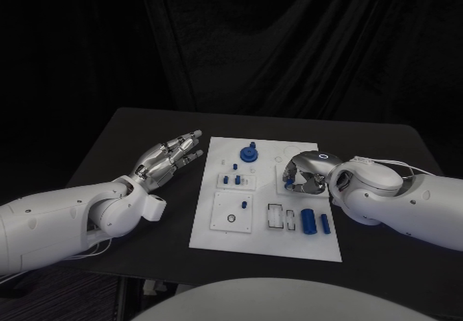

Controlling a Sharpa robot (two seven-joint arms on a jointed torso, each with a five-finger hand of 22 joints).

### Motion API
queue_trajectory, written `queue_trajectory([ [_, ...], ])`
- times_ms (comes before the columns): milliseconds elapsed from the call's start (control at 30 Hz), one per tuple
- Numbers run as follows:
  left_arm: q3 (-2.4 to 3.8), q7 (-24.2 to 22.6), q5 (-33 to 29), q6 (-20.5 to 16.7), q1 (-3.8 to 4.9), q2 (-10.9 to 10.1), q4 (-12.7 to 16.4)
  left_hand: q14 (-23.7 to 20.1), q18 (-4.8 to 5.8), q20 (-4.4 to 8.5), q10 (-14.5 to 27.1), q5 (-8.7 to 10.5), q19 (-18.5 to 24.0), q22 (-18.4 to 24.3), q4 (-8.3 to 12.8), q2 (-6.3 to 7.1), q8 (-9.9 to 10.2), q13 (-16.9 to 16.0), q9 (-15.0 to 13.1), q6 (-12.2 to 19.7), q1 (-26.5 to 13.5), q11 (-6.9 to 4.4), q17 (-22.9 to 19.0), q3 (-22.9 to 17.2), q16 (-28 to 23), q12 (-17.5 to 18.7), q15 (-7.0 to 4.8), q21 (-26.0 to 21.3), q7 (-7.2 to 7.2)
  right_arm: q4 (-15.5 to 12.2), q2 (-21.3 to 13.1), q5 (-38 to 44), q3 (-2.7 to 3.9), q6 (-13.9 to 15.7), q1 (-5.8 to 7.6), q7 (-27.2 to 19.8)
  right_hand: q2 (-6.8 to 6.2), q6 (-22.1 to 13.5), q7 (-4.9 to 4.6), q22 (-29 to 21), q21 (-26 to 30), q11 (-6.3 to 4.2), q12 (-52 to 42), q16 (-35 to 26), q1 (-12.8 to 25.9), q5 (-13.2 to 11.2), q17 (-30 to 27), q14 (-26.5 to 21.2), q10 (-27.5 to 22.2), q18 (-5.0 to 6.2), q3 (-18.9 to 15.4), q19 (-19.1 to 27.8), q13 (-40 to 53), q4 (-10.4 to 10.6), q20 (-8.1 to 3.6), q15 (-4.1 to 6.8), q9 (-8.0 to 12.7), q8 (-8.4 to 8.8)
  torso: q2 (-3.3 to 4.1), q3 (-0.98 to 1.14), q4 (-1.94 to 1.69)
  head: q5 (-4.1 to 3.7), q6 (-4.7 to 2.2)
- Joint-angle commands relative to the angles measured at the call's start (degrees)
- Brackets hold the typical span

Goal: Assemble the parts on the task board

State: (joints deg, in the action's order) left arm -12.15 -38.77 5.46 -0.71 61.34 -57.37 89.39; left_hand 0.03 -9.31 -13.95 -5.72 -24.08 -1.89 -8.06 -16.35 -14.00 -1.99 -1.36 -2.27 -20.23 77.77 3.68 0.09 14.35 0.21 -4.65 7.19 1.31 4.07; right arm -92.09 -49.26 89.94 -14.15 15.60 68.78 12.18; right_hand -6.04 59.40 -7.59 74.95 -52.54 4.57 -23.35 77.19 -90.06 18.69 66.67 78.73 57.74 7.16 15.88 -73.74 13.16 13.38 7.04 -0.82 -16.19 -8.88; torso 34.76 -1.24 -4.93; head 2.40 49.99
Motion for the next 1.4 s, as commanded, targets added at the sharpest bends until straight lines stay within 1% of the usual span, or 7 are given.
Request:
queue_trajectory([
  [33,0.05,-5.14,-0.50,1.26,-0.22,0.20,-0.14,-0.03,-1.02,-0.40,-0.03,-0.53,-0.06,0.09,0.05,-0.13,-0.39,-0.09,-0.08,-0.42,0.83,0.45,-0.09,-0.39,-0.21,-0.37,0.51,0.12,0.60,0.14,0.07,0.44,0.01,4.09,-0.15,-1.61,1.15,1.46,0.30,5.90,-0.87,-0.55,0.50,-0.12,-1.63,-1.75,0.20,0.42,1.87,-0.13,0.70,-0.36,-0.51,-1.22,-0.74,0.73,-1.25,-1.16,0.02,0.00,-0.02,0.15,0.01],
  [67,0.05,-5.10,-0.50,1.28,-0.24,0.21,-0.16,-0.03,-1.02,-0.44,-0.07,-0.70,-0.07,0.07,0.06,-0.14,-0.40,-0.10,-0.09,-0.50,1.02,0.55,-0.09,-0.43,-0.21,-0.41,0.55,0.13,0.70,0.15,0.08,0.44,0.01,4.34,-0.15,-1.69,1.42,1.82,0.38,5.92,-0.95,-0.68,0.67,-0.19,-2.13,-2.76,0.10,0.44,2.47,-0.15,1.04,-0.42,-0.71,-1.72,-0.87,0.93,-1.52,-1.44,0.03,0.00,-0.02,0.18,0.01],
  [133,0.05,-4.93,-0.50,1.34,-0.34,0.24,-0.24,-0.03,-1.03,-0.51,-0.15,-1.01,-0.08,0.11,0.12,-0.18,-0.43,-0.12,-0.11,-0.73,1.44,0.75,-0.09,-0.54,-0.21,-0.51,0.59,0.13,0.97,0.19,0.11,0.44,0.01,5.25,-0.15,-1.97,1.69,2.14,0.48,5.96,-1.17,-0.84,1.81,-0.44,-3.06,-7.67,-0.14,0.50,3.72,-0.21,3.06,-0.50,-1.59,-2.70,-1.22,1.16,-2.16,-1.78,0.02,-0.01,-0.01,0.28,0.01],
  [533,0.05,-3.79,-0.50,2.14,-0.71,0.43,-0.62,-0.03,-1.08,-0.81,-0.41,-0.99,-0.15,0.18,-0.37,-0.02,-0.61,-0.17,-0.24,-1.98,1.90,1.90,-0.09,-0.21,-0.21,-0.95,0.79,0.17,2.36,-1.05,-0.85,0.44,0.01,7.84,0.67,-2.78,0.35,3.35,0.79,6.15,-2.31,-1.29,4.15,-0.66,-2.11,-8.42,-0.23,0.94,6.71,-0.33,6.45,-0.98,-3.20,-3.48,-1.63,1.48,-3.96,-2.82,-0.01,-0.02,-0.03,1.14,0.01],
  [967,0.05,-3.13,-0.51,2.31,-0.80,0.62,-0.67,-0.03,-1.07,-0.95,-0.47,-1.17,-0.19,0.13,-0.31,-0.13,-0.64,-0.19,-0.25,-2.16,1.85,2.21,-0.09,-0.16,-0.21,-1.05,0.88,0.19,2.64,-8.90,-2.11,0.44,0.02,4.24,5.77,-1.16,-0.56,2.74,0.62,6.07,-2.07,-1.06,5.50,-1.03,-1.25,-8.75,-0.64,0.73,6.62,-0.34,6.89,-0.73,-3.90,-3.56,-1.51,1.30,-4.32,-2.51,-0.05,-0.03,-0.03,2.00,0.01],
  [1167,0.05,-3.03,-0.51,2.32,-0.86,0.63,-0.66,-0.03,-1.07,-0.97,-0.45,-1.19,-0.19,0.14,-0.31,-0.19,-0.62,-0.19,-0.24,-2.08,1.86,2.29,-0.09,-0.18,-0.21,-1.04,0.84,0.19,2.68,-11.77,0.05,3.88,0.01,1.83,5.73,-1.09,-0.93,2.82,0.62,6.31,-3.02,-1.11,5.65,-0.68,-1.30,-8.87,-0.08,1.08,7.01,-0.50,6.98,-1.15,-3.99,-3.94,-1.52,1.36,-4.45,-2.50,-0.08,-0.08,-0.06,2.84,0.01],
  [1400,0.05,-2.92,-0.51,2.50,-1.02,0.87,-0.88,-0.03,-1.08,-1.03,-0.44,-1.35,-0.20,0.14,-0.26,-0.36,-0.60,-0.19,-0.23,-2.06,1.95,2.48,-0.09,-0.25,-0.21,-1.07,0.82,0.20,2.81,-12.28,4.61,10.16,0.02,-1.23,4.10,-1.19,-1.32,2.91,0.64,6.30,-3.03,-1.11,5.95,-0.76,-0.76,-9.47,-0.22,1.09,7.29,-0.50,6.84,-1.14,-4.13,-3.96,-1.50,1.35,-4.57,-2.47,-0.02,-0.03,-0.01,3.36,0.01],
])
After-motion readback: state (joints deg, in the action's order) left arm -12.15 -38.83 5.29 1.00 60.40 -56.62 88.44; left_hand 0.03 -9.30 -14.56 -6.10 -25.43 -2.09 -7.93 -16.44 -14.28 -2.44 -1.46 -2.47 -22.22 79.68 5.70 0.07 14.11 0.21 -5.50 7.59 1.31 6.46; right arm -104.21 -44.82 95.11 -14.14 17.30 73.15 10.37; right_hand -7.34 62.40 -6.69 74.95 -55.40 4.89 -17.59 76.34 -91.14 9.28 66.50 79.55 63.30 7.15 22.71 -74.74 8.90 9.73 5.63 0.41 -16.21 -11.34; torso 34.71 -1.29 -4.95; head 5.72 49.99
